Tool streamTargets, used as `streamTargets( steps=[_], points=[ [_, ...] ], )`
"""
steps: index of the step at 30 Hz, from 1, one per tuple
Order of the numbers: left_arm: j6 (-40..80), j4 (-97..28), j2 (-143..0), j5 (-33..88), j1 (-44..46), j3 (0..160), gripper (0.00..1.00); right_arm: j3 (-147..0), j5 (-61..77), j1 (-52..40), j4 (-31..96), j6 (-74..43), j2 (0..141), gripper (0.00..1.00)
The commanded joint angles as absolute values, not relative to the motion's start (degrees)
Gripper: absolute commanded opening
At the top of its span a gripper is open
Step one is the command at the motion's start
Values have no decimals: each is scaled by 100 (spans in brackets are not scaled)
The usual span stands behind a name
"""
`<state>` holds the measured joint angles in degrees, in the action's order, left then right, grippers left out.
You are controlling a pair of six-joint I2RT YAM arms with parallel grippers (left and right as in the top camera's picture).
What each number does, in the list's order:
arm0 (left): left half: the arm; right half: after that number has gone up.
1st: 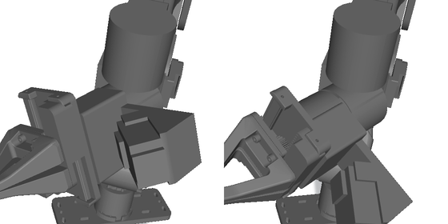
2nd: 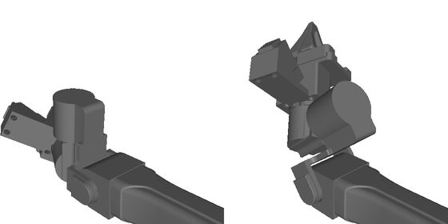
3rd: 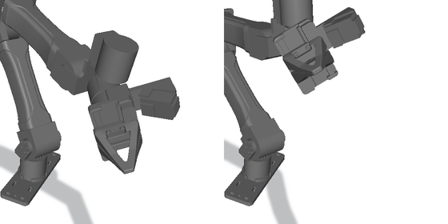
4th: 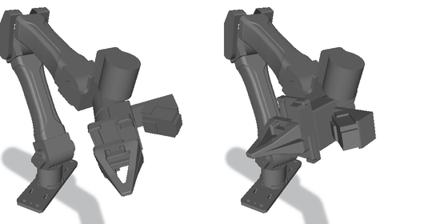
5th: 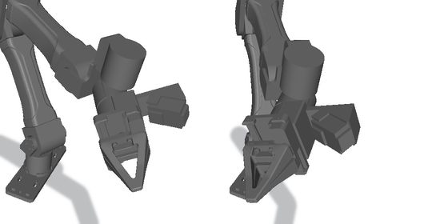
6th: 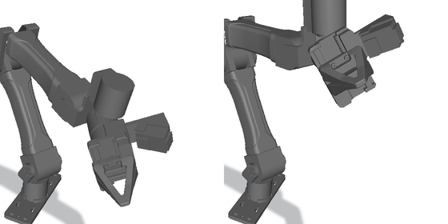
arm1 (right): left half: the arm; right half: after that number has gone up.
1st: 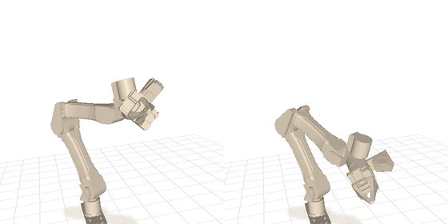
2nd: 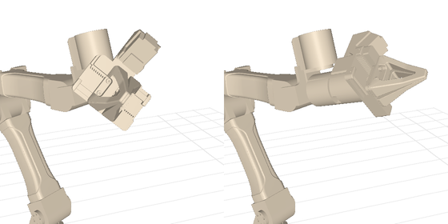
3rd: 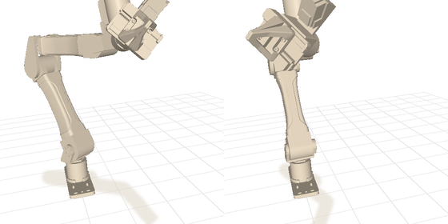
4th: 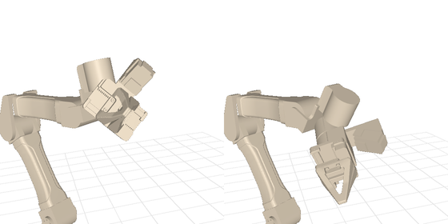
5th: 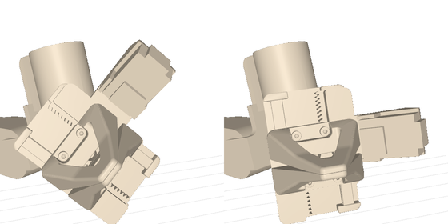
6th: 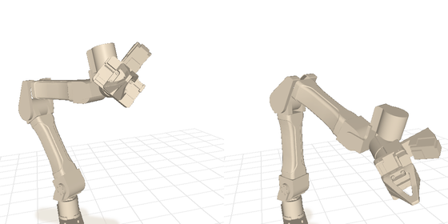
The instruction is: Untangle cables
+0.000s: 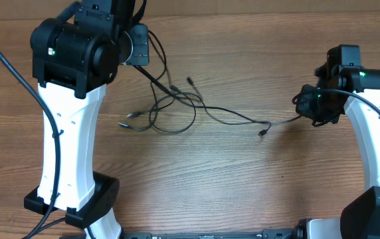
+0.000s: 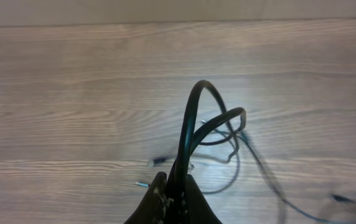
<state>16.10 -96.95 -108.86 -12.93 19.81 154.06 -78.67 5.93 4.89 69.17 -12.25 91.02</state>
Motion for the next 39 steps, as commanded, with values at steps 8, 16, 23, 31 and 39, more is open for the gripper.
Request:
streamTargets(
  steps=[8,16,23,31,39],
  points=[
    [1111,-9679,-10761,215,1951,15487,31,-7948,1597,521,7081,-416,9115,47],
    [1105,-9679,-10761,-178,1953,15487,48,-7948,1372,521,7249,-419,9115,51],
    [1070,-9682,-10591,-438,1953,14938,47,-7959,1087,521,7531,-447,9109,58],
    [1448,-9682,-9627,-1225,1876,12095,49,-7964,591,521,8058,-792,8864,62],
    [2355,-9682,-8709,-1212,945,10230,59,-7964,370,521,8453,-1039,7854,69]
  ],
)
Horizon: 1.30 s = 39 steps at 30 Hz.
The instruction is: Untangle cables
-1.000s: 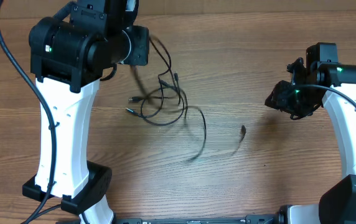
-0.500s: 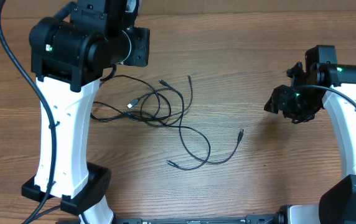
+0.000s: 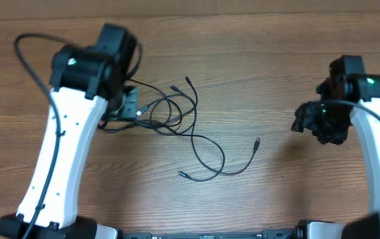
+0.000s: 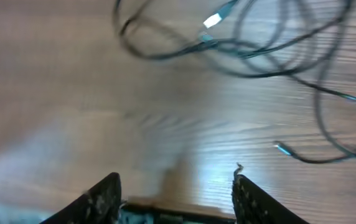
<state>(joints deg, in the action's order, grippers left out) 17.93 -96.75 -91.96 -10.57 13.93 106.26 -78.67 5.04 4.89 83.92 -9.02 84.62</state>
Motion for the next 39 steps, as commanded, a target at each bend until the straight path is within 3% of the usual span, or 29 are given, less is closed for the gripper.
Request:
streamTargets(
  steps=[1,5,6,12,24,34,39],
  points=[
    [2488,-9682,-8635,-1188,784,10132,61,-7964,395,521,8471,-1046,7719,72],
    [2749,-9504,-8479,-858,211,9843,71,-7964,840,521,8431,-1039,7262,94],
    [2746,-9378,-8479,-751,97,9776,73,-7964,1017,521,8403,-991,7201,95],
    [2563,-8182,-8512,-585,-233,9102,82,-7957,2163,274,7935,-545,7188,95],
    [939,-6106,-9021,-1107,-272,8132,87,-7957,2104,-1175,7140,-550,7448,97],
    [244,-5428,-10226,-1109,-270,8068,86,-7955,2106,-1323,7098,-572,7658,96],
    [152,-5137,-10718,-1068,-270,8068,82,-7955,2106,-1323,7030,-572,7658,89]
  ],
)
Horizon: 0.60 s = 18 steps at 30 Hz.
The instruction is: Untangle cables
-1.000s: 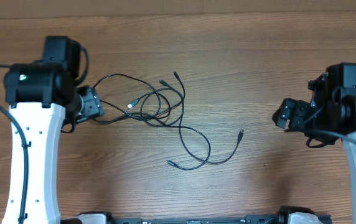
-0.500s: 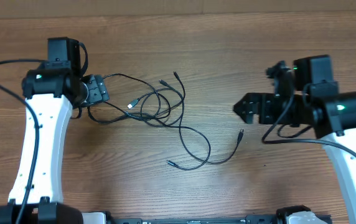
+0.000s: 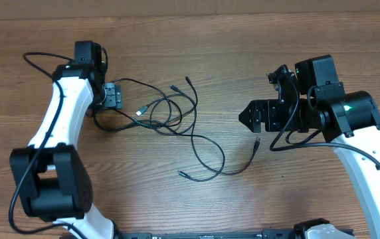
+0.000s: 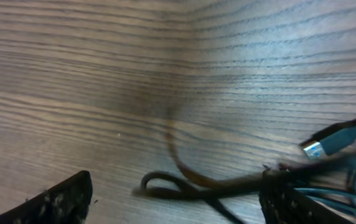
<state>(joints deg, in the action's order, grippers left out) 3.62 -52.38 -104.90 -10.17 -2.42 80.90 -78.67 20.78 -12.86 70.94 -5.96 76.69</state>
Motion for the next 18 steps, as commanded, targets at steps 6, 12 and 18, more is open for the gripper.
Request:
streamTargets(
  steps=[6,12,18],
  points=[
    [167,-5207,-10807,-99,-250,8095,16,-7946,2106,-1323,6847,-572,7660,84],
    [71,-5782,-10586,1444,-128,8582,4,-7946,2108,-1323,6501,-569,7684,86],
    [-176,-6416,-10237,3109,193,9299,4,-7946,2206,-1350,6414,-572,7913,90]
  ],
)
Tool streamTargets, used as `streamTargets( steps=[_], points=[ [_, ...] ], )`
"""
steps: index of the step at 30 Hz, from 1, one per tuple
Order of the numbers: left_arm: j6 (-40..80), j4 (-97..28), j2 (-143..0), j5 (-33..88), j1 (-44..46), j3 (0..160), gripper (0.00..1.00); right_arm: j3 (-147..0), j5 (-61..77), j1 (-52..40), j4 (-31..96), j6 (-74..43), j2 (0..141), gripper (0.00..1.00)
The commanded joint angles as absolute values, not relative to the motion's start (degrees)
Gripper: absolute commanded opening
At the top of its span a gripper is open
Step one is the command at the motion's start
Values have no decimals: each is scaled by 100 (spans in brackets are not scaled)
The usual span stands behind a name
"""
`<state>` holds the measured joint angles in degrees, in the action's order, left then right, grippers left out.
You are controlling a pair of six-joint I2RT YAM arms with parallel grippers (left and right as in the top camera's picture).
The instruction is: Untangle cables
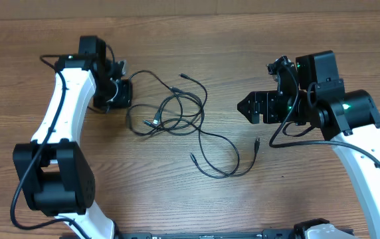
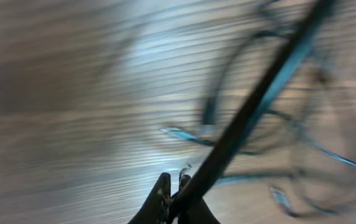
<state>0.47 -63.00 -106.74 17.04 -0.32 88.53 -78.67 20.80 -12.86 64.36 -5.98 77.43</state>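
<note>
A tangle of thin black cables [image 1: 170,109] lies on the wooden table [image 1: 196,40], left of centre. My left gripper [image 1: 119,91] sits at the tangle's left edge. In the left wrist view this gripper [image 2: 177,186] is shut on one black cable [image 2: 252,106], which runs up and to the right towards blurred loops. A long strand curves down to a loose end [image 1: 192,158], and another plug [image 1: 256,143] lies further right. My right gripper [image 1: 244,106] hovers just above that plug, touching no cable; how its fingers stand is unclear.
The left arm's own dark supply cable [image 1: 50,60] loops near its wrist at the back left. Bare wood surrounds the tangle on all sides. Both arm bases stand at the front corners.
My left gripper was open, low beside the cable loop at the left. Now it is shut on a cable, a little further back and right, and the tangle has shifted right.
First my left gripper held cables lifted at the back while a strand stretched to my right gripper. Then the left gripper was open, the cables lay slack and the right arm was clear. Later the left stood open by the left loop. Now it grips a cable.
</note>
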Motion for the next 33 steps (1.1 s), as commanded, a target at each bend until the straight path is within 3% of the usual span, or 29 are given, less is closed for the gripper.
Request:
streamTargets(
  steps=[1,12,18,29,33],
  points=[
    [-174,-6438,-10191,3214,242,9338,4,-7946,2305,-1374,6412,-572,7964,90],
    [-180,-6639,-9961,4075,1026,9371,4,-7946,2915,-2106,5887,-526,8801,94],
    [-318,-6667,-9961,4296,1138,9382,4,-7922,2154,-2447,5450,-211,9067,96],
    [-469,-7028,-9959,4447,1127,9644,4,-7688,1813,-2512,4440,978,9417,100],
    [-624,-7273,-9959,4442,1127,9966,4,-7688,2344,-2512,4401,1494,9605,100]
  ],
)
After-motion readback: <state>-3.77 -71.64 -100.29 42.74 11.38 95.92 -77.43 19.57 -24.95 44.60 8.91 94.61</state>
